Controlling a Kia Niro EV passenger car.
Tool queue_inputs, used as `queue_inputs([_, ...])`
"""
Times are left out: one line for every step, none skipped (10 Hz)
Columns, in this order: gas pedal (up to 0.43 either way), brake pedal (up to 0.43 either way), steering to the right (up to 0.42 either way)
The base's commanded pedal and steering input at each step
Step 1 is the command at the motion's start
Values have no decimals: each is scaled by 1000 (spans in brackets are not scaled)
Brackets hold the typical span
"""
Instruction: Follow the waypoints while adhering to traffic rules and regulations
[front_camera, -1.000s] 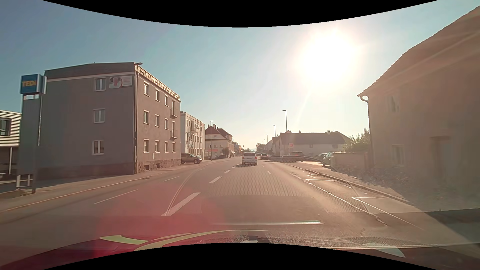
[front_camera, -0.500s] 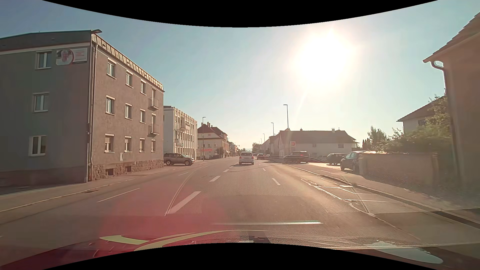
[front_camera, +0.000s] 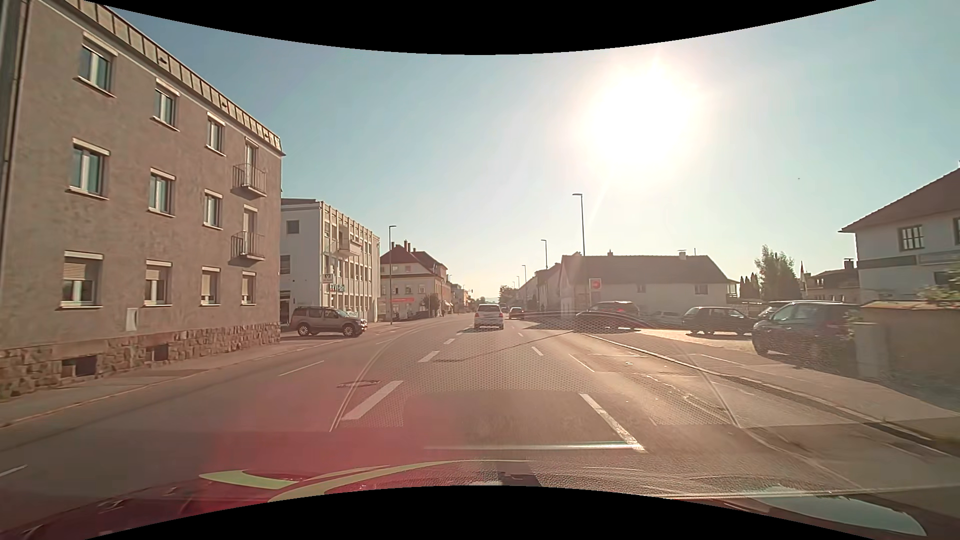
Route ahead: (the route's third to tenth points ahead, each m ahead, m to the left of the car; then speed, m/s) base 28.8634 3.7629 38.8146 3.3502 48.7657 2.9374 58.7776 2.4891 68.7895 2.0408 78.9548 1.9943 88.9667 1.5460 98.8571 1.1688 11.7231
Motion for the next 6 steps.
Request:
queue_inputs([110,0,1])
queue_inputs([110,0,1])
queue_inputs([110,0,2])
queue_inputs([110,0,2])
queue_inputs([110,0,2])
queue_inputs([110,0,2])
